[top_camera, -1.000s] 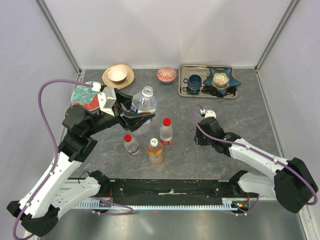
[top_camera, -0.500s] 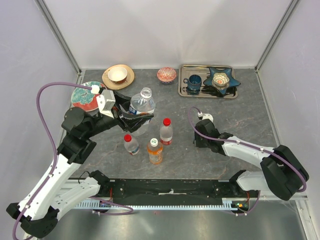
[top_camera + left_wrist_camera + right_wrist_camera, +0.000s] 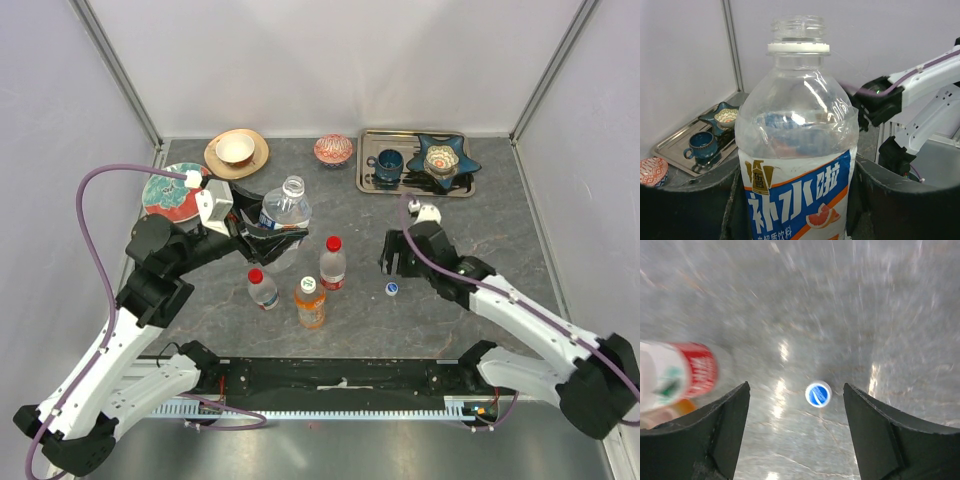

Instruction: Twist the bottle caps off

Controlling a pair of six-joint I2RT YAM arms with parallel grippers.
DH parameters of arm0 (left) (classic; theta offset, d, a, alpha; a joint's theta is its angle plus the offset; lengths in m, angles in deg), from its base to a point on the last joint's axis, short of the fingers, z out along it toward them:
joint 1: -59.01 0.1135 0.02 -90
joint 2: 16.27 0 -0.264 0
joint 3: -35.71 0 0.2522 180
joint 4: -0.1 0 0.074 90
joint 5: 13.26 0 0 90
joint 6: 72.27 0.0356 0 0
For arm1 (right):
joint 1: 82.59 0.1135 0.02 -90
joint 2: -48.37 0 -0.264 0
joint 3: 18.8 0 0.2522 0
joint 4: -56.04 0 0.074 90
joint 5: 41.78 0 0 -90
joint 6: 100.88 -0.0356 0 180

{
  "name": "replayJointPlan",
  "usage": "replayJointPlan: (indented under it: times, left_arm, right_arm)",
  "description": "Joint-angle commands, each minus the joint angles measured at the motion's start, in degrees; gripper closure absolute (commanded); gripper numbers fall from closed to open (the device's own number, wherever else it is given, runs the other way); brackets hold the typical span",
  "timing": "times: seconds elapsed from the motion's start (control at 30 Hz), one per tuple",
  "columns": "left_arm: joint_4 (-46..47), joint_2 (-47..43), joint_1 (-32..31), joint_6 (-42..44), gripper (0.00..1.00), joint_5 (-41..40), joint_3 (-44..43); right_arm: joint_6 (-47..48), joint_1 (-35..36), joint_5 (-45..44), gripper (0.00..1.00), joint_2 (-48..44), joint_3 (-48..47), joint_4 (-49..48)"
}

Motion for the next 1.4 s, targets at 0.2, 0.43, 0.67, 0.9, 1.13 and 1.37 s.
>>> replayJointPlan:
  times: [0.2, 0.43, 0.67, 0.9, 1.13, 1.37]
  left_arm:
    - [-1.1, 7.1, 0.2, 1.7, 0.58, 0.9, -3.9]
    - [-3.5, 16.0, -0.4, -3.0, 0.56, 10.0, -10.3]
    - [-3.5, 18.5, -1.8, -3.5, 0.54, 10.7, -11.7]
    - [-3.7, 20.0, -3.2, -3.2, 0.54, 10.9, -12.6]
    - [-4.0, 20.8, -3.5, -2.8, 0.54, 9.5, -13.1]
    - [-4.1, 20.9, -3.5, -2.4, 0.54, 8.8, -13.4]
  right_arm:
    - [2.8, 0.1, 4.7, 0.14, -12.8, -31.5, -3.3]
    - [-4.2, 0.1, 22.6, 0.11, -5.7, -42.0, -12.3]
    - [-3.2, 0.4, 26.6, 0.11, -0.7, -44.8, -13.0]
    - [0.2, 3.7, 24.8, 0.12, 1.5, -46.3, -10.3]
    - [1.5, 4.9, 24.3, 0.15, 1.1, -46.2, -9.8]
    - [3.7, 5.3, 22.7, 0.32, 1.4, -46.2, -4.5]
